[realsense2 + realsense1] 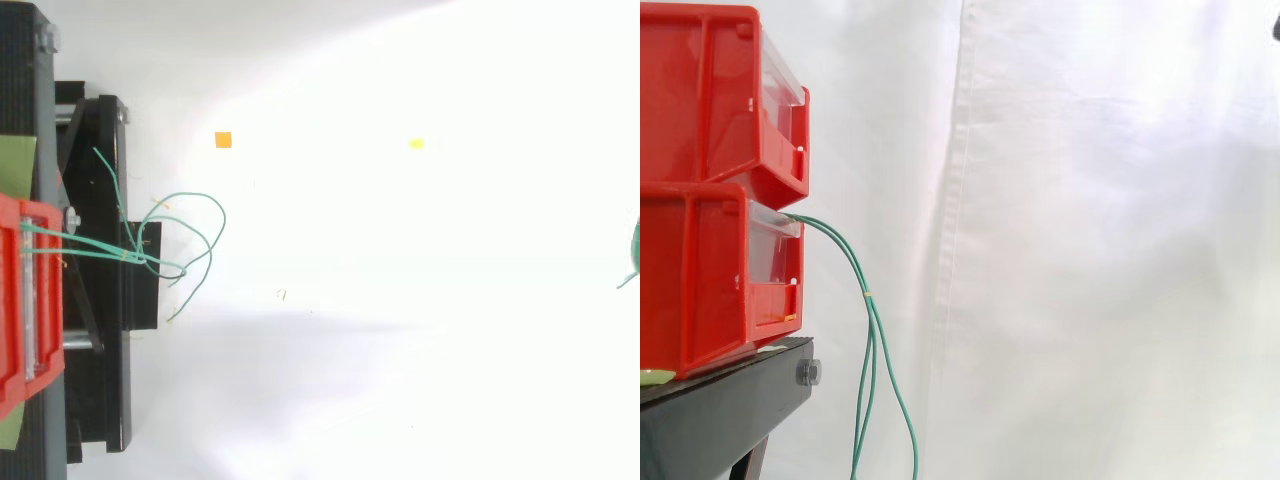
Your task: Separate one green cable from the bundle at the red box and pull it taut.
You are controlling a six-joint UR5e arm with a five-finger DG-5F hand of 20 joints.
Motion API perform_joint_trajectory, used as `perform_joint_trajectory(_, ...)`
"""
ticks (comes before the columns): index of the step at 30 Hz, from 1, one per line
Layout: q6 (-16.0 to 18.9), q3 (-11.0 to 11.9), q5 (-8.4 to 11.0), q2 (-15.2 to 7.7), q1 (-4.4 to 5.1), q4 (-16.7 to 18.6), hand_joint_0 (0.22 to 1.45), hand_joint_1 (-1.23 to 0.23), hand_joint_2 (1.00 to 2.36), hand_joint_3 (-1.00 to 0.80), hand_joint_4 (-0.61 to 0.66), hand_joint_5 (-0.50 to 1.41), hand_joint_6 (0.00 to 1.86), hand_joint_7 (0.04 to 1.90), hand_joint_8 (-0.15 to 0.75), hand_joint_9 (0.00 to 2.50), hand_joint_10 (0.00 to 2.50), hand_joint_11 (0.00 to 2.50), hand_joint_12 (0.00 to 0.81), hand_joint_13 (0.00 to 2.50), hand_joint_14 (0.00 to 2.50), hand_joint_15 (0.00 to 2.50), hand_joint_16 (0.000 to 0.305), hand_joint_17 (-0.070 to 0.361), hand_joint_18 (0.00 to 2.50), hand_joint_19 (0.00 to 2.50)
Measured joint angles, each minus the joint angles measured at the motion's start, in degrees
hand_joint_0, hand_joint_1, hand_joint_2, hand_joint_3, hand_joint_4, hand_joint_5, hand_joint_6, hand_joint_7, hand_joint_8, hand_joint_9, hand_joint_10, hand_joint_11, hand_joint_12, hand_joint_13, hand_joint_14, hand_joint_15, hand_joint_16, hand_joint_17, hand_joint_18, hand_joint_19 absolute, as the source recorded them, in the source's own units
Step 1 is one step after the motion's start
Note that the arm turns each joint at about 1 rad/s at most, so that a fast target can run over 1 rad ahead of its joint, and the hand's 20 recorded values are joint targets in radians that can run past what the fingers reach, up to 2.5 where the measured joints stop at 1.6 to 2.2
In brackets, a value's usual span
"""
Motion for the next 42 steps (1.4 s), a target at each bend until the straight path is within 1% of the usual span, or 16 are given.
perform_joint_trajectory(4,0.2,0.0,4.45,0.0,0.11,0.5,0.33,-0.41,1.00,-0.50,0.12,-0.20,0.50,0.62,0.347,0.95,0.01,0.34,0.441,0.79,0.01,0.34,0.094,0.211,1.04,0.36)
perform_joint_trajectory(5,0.5,0.0,6.03,0.0,0.13,0.8,0.33,-0.42,1.00,-0.50,0.12,-0.20,0.50,0.62,0.345,0.95,0.01,0.35,0.442,0.79,0.01,0.34,0.094,0.211,1.04,0.36)
perform_joint_trajectory(7,0.8,0.0,8.35,-0.3,0.19,1.2,0.33,-0.42,1.00,-0.50,0.12,-0.20,0.50,0.62,0.347,0.95,0.01,0.35,0.442,0.79,0.01,0.34,0.094,0.211,1.04,0.36)
perform_joint_trajectory(10,0.8,0.0,9.92,-1.2,0.19,1.2,0.33,-0.42,1.00,-0.50,0.12,-0.20,0.50,0.62,0.340,0.95,0.01,0.34,0.444,0.79,0.01,0.34,0.093,0.210,1.04,0.37)
perform_joint_trajectory(14,0.7,0.0,10.40,-3.2,0.02,1.4,0.33,-0.42,1.00,-0.50,0.12,-0.20,0.50,0.62,0.343,0.95,0.01,0.35,0.443,0.79,0.01,0.34,0.092,0.208,1.03,0.36)
perform_joint_trajectory(17,0.7,0.1,10.67,-5.4,-0.10,2.0,0.33,-0.42,1.00,-0.50,0.12,-0.20,0.50,0.62,0.342,0.95,0.01,0.34,0.440,0.79,0.01,0.34,0.090,0.202,1.00,0.38)
perform_joint_trajectory(18,0.6,0.3,10.82,-6.5,-0.14,2.3,0.33,-0.42,1.00,-0.50,0.12,-0.20,0.50,0.61,0.342,0.95,0.01,0.35,0.439,0.79,0.01,0.34,0.090,0.202,1.00,0.37)
perform_joint_trajectory(23,-0.2,1.7,11.08,-10.6,-0.28,3.1,0.33,-0.42,1.00,-0.50,0.12,-0.20,0.50,0.62,0.342,0.95,0.01,0.35,0.440,0.78,0.01,0.34,0.089,0.200,0.98,0.37)
perform_joint_trajectory(25,-0.4,2.3,11.10,-11.8,-0.33,3.4,0.33,-0.42,1.00,-0.50,0.12,-0.20,0.50,0.61,0.342,0.95,0.01,0.35,0.439,0.78,0.01,0.34,0.088,0.199,0.98,0.36)
perform_joint_trajectory(29,-1.0,4.0,11.12,-14.8,-0.41,3.9,0.33,-0.42,1.00,-0.50,0.12,-0.20,0.50,0.62,0.338,0.95,0.01,0.34,0.438,0.77,0.01,0.34,0.088,0.198,0.96,0.37)
perform_joint_trajectory(33,-2.0,5.6,11.12,-16.6,-0.24,4.3,0.33,-0.42,1.00,-0.50,0.12,-0.20,0.50,0.61,0.336,0.94,0.01,0.35,0.437,0.76,0.01,0.34,0.087,0.197,0.95,0.36)
perform_joint_trajectory(37,-4.5,7.3,11.35,-17.4,0.19,4.6,0.33,-0.42,1.00,-0.50,0.12,-0.20,0.50,0.62,0.338,0.95,0.01,0.36,0.434,0.76,0.01,0.34,0.087,0.197,0.95,0.37)
perform_joint_trajectory(40,-6.4,7.9,12.15,-17.9,0.42,4.9,0.33,-0.42,1.00,-0.50,0.12,-0.20,0.50,0.62,0.339,0.95,0.01,0.35,0.434,0.76,0.01,0.33,0.087,0.196,0.94,0.37)
perform_joint_trajectory(42,-6.7,8.1,12.34,-18.4,0.47,5.1,0.33,-0.42,1.00,-0.50,0.12,-0.20,0.50,0.62,0.337,0.95,0.01,0.36,0.434,0.75,0.01,0.35,0.087,0.196,0.94,0.36)
